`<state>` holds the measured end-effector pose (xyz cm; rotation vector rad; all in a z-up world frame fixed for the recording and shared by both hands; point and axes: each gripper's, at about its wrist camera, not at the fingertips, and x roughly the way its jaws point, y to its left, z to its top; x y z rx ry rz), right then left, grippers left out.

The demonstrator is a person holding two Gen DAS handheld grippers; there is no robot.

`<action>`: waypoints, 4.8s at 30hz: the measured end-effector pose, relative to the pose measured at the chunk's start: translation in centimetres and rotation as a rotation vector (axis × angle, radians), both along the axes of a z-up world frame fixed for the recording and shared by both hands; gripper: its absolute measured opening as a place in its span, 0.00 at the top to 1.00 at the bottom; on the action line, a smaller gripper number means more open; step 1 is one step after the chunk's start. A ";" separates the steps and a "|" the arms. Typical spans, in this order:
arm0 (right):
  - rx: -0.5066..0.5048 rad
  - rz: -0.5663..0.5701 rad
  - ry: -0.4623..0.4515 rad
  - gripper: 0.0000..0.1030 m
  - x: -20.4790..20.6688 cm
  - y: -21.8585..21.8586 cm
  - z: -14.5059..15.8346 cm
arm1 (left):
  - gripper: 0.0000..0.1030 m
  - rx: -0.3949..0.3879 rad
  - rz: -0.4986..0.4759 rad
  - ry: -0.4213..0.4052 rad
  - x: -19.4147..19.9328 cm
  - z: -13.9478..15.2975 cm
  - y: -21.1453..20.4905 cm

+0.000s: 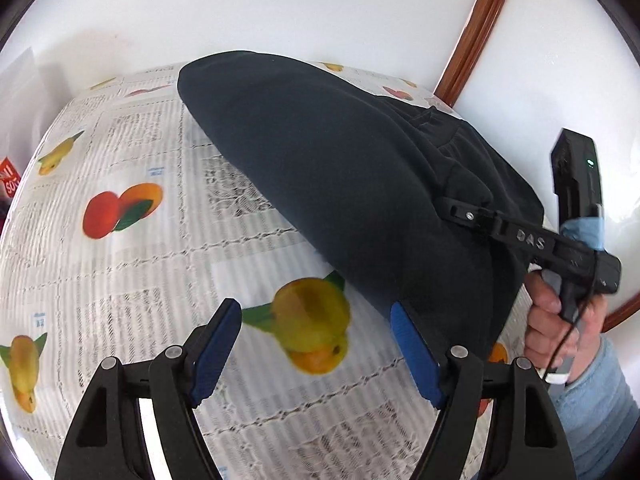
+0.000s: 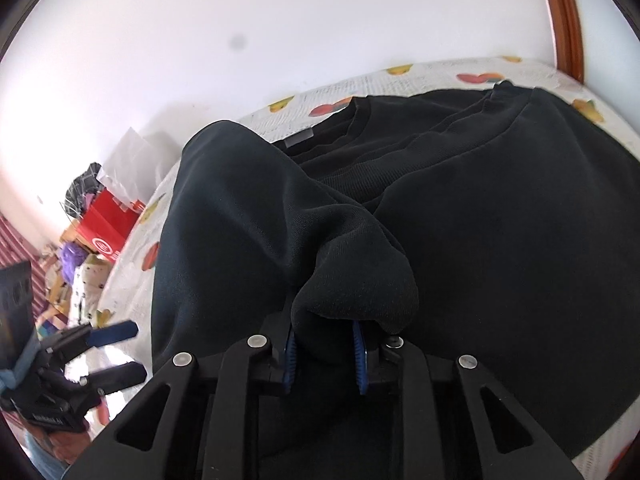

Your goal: Fold small clothes

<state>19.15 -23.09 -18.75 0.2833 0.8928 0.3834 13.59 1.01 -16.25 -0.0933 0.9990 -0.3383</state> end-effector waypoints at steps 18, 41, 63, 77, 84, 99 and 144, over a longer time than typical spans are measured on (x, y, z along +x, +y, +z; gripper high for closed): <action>0.021 0.033 -0.001 0.78 4.0 8.7 -1.1 | 0.26 -0.058 0.057 0.030 0.2 -2.0 2.0; 0.050 -0.163 -0.134 0.89 -2.6 -3.3 -0.5 | 0.22 0.190 0.128 -0.014 2.2 -2.7 -2.7; -0.080 -0.061 -0.087 0.87 -0.3 1.8 -1.2 | 0.86 0.112 0.138 -0.042 0.7 -1.6 -1.6; -0.042 -0.011 -0.067 0.87 1.0 5.7 -1.1 | 0.40 0.061 0.164 -0.013 1.7 -2.5 0.6; -0.005 0.008 -0.076 0.87 1.1 5.1 -0.8 | 0.34 0.189 0.224 -0.035 3.5 -3.2 -2.0; -0.068 -0.130 -0.169 0.93 0.2 -4.2 -0.2 | 0.32 0.221 0.265 -0.022 4.2 -3.3 -1.3; -0.342 -0.102 -0.139 0.70 0.8 -7.1 4.9 | 0.25 0.219 0.145 -0.030 4.5 -0.4 -1.5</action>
